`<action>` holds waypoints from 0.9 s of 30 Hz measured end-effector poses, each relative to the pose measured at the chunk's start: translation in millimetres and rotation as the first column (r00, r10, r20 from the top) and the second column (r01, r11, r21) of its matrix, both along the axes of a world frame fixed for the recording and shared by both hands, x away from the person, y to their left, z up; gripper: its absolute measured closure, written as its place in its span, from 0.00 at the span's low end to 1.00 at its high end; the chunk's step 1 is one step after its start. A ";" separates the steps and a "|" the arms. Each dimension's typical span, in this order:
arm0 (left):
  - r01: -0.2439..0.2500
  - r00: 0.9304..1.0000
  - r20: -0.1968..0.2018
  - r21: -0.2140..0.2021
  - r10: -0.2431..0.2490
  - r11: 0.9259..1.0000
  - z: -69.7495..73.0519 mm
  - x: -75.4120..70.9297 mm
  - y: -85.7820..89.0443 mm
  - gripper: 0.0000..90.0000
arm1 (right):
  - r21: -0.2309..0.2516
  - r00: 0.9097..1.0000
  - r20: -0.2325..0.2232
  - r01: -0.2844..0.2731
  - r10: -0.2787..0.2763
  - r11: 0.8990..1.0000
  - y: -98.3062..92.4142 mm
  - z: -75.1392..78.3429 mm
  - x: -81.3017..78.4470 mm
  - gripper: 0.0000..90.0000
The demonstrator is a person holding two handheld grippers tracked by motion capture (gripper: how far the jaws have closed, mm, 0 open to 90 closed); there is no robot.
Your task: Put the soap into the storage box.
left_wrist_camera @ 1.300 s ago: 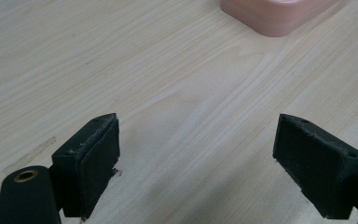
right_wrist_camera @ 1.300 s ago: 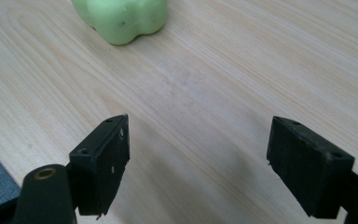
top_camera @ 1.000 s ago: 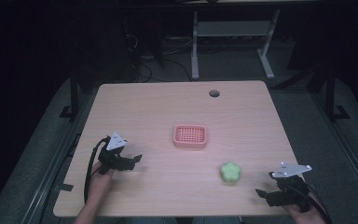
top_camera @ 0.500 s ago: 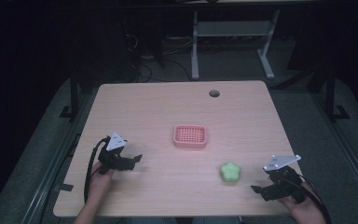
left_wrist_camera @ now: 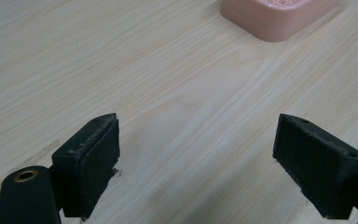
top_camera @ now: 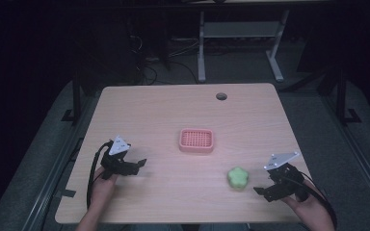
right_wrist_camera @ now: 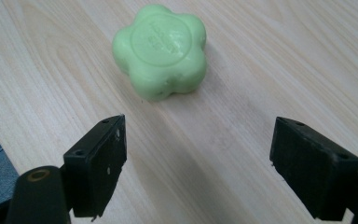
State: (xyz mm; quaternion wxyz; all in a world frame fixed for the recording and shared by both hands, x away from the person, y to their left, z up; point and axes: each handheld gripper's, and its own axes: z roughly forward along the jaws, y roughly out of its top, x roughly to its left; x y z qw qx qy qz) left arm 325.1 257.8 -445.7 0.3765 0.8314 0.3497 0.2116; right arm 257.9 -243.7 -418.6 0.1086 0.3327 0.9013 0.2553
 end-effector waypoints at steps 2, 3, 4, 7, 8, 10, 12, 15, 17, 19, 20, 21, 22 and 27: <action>0.001 1.000 0.001 0.001 -0.001 1.000 0.1 0.1 0.3 0.16 | -0.007 1.000 -0.009 -0.008 0.008 1.000 3.6 1.4 2.4 0.20; 0.000 1.000 0.000 0.000 0.000 1.000 0.2 0.1 0.3 0.16 | -0.007 1.000 -0.009 -0.008 0.008 1.000 3.6 1.4 2.4 0.20; 0.000 1.000 0.001 0.000 0.000 1.000 0.2 0.1 0.3 0.16 | -0.010 1.000 -0.008 -0.009 0.009 1.000 4.6 1.9 3.2 0.20; 0.000 1.000 -0.001 -0.001 0.000 1.000 0.0 0.1 0.1 0.16 | -0.015 1.000 -0.009 -0.020 0.019 1.000 7.9 3.5 5.7 0.20; 0.000 1.000 -0.001 0.000 0.000 1.000 -0.1 0.2 0.1 0.16 | -0.021 1.000 -0.012 -0.027 0.027 0.999 10.1 4.0 7.1 0.20; 0.000 1.000 -0.001 -0.001 0.000 1.000 -0.1 0.2 0.1 0.16 | -0.023 0.999 -0.014 -0.033 0.033 0.999 11.8 4.1 8.9 0.20; 0.000 1.000 0.000 -0.001 0.000 1.000 0.1 0.1 0.3 0.16 | -0.022 0.999 -0.019 -0.036 0.035 0.999 13.7 3.9 10.1 0.19; 0.000 1.000 -0.001 -0.002 0.000 1.000 0.3 0.2 0.5 0.16 | -0.023 0.999 -0.023 -0.037 0.037 0.999 15.4 3.6 11.1 0.19; 0.001 1.000 0.000 -0.005 -0.001 1.000 0.4 0.1 0.6 0.16 | -0.019 0.999 -0.029 -0.037 0.037 0.999 17.0 3.3 12.0 0.19; 0.002 1.000 -0.001 -0.004 -0.002 1.000 0.4 0.3 0.7 0.16 | -0.021 0.999 -0.033 -0.039 0.038 0.999 18.3 2.9 13.1 0.19; 0.001 1.000 -0.002 -0.005 -0.001 1.000 0.3 0.3 0.6 0.16 | -0.021 0.998 -0.037 -0.043 0.042 0.999 19.7 2.5 14.4 0.19; 0.000 1.000 -0.002 -0.006 0.000 1.000 0.2 0.3 0.6 0.16 | -0.021 0.998 -0.037 -0.043 0.042 0.999 19.7 2.5 14.4 0.19; 0.000 1.000 -0.003 -0.006 0.000 1.000 0.1 0.4 0.5 0.16 | -0.021 0.998 -0.042 -0.047 0.047 0.999 22.6 1.7 15.7 0.18; -0.002 1.000 -0.004 -0.009 0.002 1.000 0.6 0.2 0.7 0.16 | -0.032 0.997 -0.051 -0.061 0.059 0.998 29.6 1.5 19.7 0.18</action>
